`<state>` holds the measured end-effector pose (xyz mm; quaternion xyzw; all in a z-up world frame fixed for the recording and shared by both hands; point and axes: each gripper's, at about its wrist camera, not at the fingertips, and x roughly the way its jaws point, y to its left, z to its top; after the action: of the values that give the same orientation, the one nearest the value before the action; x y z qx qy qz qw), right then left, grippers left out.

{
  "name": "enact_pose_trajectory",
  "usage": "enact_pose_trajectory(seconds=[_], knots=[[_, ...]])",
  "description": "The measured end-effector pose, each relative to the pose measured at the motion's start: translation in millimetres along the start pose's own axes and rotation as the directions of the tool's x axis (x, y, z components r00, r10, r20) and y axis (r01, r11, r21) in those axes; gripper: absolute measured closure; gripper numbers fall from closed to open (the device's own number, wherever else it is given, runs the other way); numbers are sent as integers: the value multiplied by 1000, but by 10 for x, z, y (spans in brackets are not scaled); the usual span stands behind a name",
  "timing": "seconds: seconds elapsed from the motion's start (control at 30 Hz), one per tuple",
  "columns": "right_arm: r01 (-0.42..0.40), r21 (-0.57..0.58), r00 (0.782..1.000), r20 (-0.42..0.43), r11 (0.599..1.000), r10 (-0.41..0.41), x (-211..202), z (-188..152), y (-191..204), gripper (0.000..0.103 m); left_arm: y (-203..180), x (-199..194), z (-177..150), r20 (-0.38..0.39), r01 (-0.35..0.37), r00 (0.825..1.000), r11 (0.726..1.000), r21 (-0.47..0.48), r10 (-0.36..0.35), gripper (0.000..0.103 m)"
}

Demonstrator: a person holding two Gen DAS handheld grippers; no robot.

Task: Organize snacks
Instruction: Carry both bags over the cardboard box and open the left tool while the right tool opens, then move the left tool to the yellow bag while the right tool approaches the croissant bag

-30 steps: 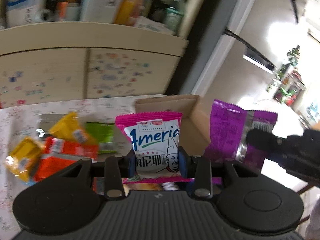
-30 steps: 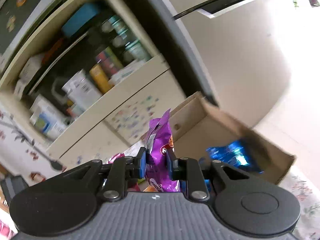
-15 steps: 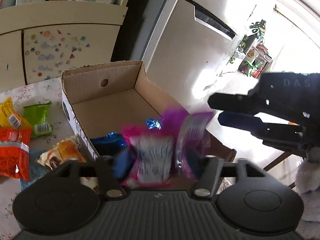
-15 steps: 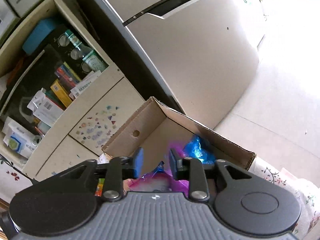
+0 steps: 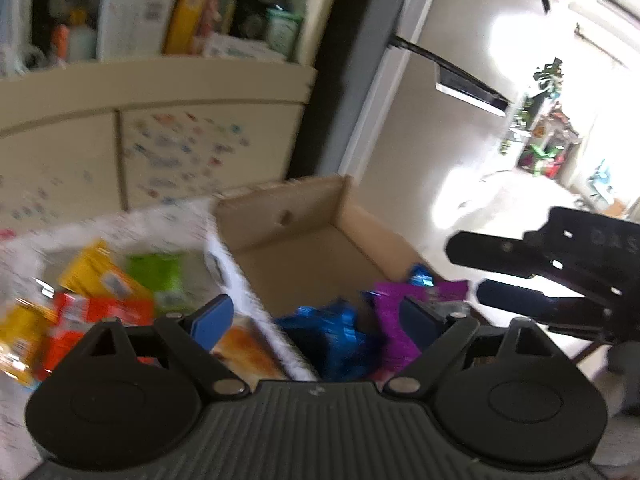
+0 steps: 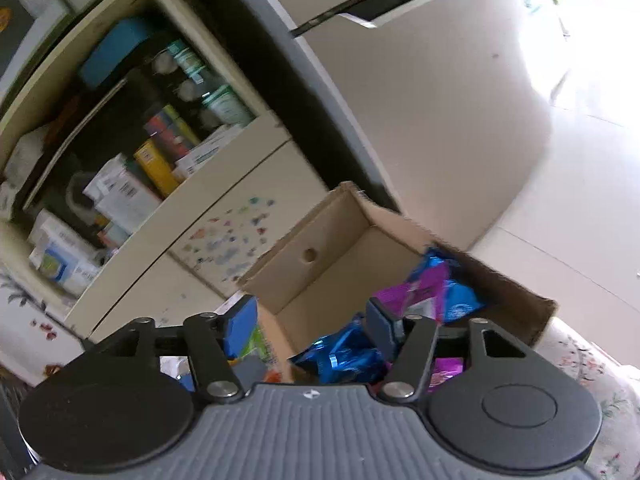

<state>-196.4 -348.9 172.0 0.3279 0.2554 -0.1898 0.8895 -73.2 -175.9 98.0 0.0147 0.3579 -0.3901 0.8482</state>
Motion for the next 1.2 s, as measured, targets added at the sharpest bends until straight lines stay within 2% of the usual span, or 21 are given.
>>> enact_pose_trajectory(seconds=[0.2, 0.4, 0.53, 0.77, 0.97, 1.2], knots=[[-67, -103, 997, -37, 992, 63, 77, -102, 239, 30, 361, -147, 83, -7, -123, 992, 991, -60, 123, 12], [-136, -172, 988, -102, 976, 119, 174, -233, 427, 28, 806, -349, 147, 0, -223, 974, 962, -160, 226, 12], [-169, -243, 976, -177, 955, 127, 299, -403, 568, 27, 1062, -470, 150, 11, -264, 962, 940, -217, 272, 10], [-132, -387, 970, -239, 913, 39, 528, -751, 734, 26, 1435, -539, 44, -29, -322, 944, 903, -283, 327, 9], [-86, -484, 973, -227, 871, -30, 684, -916, 815, 26, 1648, -591, -24, -55, -336, 940, 883, -329, 337, 9], [-40, -562, 970, -221, 826, -103, 915, -1057, 878, 26, 1806, -521, -71, -86, -373, 927, 869, -325, 365, 9]])
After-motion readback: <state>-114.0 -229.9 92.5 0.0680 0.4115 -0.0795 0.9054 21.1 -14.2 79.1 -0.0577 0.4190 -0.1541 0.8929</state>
